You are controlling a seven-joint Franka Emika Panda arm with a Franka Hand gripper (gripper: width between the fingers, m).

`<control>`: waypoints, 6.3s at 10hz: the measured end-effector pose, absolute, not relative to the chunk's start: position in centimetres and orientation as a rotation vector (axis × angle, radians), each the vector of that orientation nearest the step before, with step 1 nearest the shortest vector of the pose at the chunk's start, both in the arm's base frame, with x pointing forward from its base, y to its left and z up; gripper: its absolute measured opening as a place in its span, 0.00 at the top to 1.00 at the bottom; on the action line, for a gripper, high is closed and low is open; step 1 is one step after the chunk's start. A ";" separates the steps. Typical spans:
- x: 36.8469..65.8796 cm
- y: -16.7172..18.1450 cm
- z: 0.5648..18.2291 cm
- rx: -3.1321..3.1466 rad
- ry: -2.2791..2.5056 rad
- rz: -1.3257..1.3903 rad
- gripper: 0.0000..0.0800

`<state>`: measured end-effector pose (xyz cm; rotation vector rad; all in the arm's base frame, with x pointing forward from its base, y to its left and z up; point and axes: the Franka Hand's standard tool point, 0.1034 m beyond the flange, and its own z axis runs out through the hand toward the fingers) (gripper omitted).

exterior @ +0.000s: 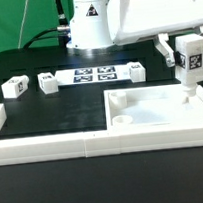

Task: Assemble one leg

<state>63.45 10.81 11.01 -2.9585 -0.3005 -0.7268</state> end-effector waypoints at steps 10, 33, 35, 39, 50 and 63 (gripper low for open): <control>62.9 11.3 7.7 -2.963 -0.305 -0.690 0.64; 61.8 12.1 10.4 -2.982 -0.312 -0.527 0.19; 62.5 11.9 9.9 -3.010 -0.310 -0.318 0.19; 63.2 11.8 9.0 -3.010 -0.337 -0.070 0.19; 63.1 11.7 8.6 -2.978 0.329 -0.048 0.64; 63.4 11.8 8.3 -2.528 1.581 -0.008 0.41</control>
Offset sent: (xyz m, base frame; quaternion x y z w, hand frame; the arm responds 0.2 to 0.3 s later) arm 0.0005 0.0001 -0.0175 -0.0193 0.0002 -0.0012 0.9998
